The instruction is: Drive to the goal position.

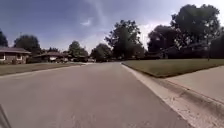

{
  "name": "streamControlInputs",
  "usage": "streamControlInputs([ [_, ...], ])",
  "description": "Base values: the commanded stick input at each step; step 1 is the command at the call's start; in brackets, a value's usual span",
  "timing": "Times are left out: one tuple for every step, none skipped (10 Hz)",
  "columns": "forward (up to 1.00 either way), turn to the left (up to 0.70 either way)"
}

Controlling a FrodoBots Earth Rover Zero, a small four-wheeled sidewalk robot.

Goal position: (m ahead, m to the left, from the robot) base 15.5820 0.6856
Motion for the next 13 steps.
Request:
streamControlInputs([
  [0.7, 0.0],
  [0.7, 0.03],
  [0.7, 0.03],
  [0.7, 0.03],
  [0.7, 0.03],
  [0.7, 0.03],
  [0.7, 0.03],
  [0.7, 0.03],
  [0.7, 0.03],
  [0.7, 0.03],
  [0.7, 0.03],
  [0.7, 0.03],
  [0.7, 0.03],
])
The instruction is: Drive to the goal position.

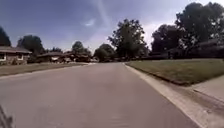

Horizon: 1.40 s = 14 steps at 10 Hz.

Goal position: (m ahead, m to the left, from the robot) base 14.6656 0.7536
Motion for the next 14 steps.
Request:
streamControlInputs([
  [0.7, 0.03],
  [0.7, -0.17],
  [0.7, -0.34],
  [0.7, -0.33],
  [0.7, -0.31],
  [0.7, -0.3],
  [0.7, -0.1],
  [0.7, 0.03],
  [0.7, 0.03],
  [0.7, 0.03],
  [0.7, 0.03],
  [0.7, 0.02],
  [0.7, 0.0],
  [0.7, -0.02],
])
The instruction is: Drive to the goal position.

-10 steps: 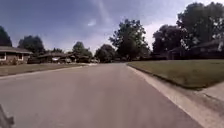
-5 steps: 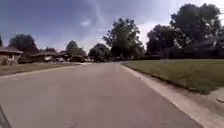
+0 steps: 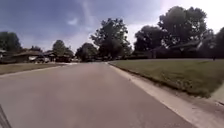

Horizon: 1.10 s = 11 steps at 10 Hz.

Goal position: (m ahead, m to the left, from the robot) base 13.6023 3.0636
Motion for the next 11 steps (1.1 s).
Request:
streamControlInputs([
  [0.7, -0.04],
  [0.7, -0.06],
  [0.7, -0.01],
  [0.7, 0.03],
  [0.7, 0.03],
  [0.7, 0.03],
  [0.7, 0.03],
  [0.7, 0.03],
  [0.7, 0.03],
  [0.7, 0.03],
  [0.7, 0.03],
])
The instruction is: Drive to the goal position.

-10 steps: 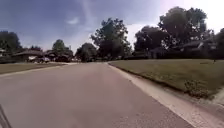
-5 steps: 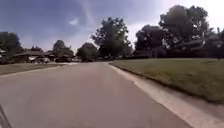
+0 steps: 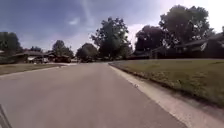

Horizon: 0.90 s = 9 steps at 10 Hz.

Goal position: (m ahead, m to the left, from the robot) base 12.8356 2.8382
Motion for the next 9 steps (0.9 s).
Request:
streamControlInputs([
  [0.7, 0.03],
  [0.7, 0.03],
  [0.7, 0.03],
  [0.7, 0.03],
  [0.7, 0.03],
  [0.7, 0.03],
  [0.7, 0.03],
  [0.7, 0.03],
  [0.7, 0.03],
])
